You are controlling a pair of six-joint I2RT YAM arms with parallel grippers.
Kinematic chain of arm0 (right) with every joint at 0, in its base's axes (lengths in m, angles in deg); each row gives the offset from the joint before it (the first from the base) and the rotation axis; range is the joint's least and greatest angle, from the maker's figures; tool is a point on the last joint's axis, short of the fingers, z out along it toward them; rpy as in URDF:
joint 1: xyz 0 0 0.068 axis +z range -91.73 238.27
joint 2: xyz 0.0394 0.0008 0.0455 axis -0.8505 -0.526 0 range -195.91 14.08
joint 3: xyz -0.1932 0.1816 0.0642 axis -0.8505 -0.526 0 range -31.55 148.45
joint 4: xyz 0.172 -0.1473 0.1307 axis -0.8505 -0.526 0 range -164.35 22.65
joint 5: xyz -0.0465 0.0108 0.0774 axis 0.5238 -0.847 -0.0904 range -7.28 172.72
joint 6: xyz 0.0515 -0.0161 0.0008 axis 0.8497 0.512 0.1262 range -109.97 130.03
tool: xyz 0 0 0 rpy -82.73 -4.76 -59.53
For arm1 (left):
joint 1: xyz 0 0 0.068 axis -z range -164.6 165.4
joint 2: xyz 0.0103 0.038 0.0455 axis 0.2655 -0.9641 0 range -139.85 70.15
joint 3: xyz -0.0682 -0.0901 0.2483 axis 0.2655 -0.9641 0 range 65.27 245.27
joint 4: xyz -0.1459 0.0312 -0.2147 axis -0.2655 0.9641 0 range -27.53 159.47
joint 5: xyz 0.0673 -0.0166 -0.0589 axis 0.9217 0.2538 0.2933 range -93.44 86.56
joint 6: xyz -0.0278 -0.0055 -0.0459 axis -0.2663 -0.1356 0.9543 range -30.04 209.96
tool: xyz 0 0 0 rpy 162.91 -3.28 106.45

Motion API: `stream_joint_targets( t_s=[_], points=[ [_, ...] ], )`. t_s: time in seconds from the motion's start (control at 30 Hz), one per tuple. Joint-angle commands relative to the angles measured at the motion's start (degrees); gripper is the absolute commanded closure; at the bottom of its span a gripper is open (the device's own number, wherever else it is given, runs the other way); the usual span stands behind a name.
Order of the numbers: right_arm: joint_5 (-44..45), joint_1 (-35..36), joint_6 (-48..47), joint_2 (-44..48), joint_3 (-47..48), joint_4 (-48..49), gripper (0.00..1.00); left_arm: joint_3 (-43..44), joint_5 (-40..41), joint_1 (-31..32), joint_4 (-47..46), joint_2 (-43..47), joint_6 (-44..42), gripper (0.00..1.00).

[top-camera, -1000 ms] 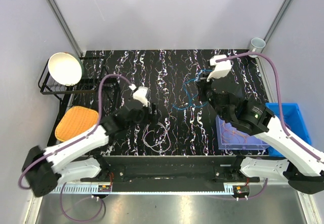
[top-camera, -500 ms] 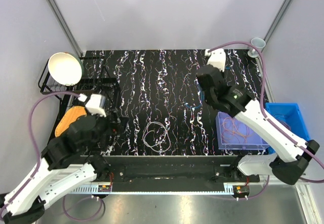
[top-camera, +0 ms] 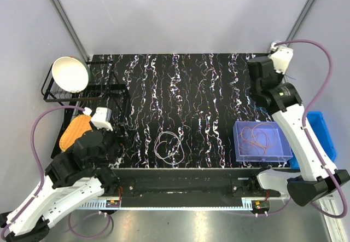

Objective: Untangle the cables

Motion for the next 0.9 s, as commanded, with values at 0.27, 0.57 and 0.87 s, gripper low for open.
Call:
stream_joint_targets(
  t_s=[0.27, 0.57, 0.87],
  points=[
    [6.9, -18.9, -3.0, 4.4, -0.1, 1.4, 1.00, -0.5, 1.2, 1.2, -2.3, -0.6, 0.1, 0.08],
    [8.4, -33.1, -7.2, 7.4, -8.2, 11.2, 1.00, -0.5, 1.3, 1.6, -2.3, -2.2, -0.3, 0.08],
    [10.0, -40.0, -4.8, 9.7, -13.2, 15.0, 1.00, -0.6, 1.2, 1.8, -2.5, -3.6, -0.4, 0.08]
  ],
)
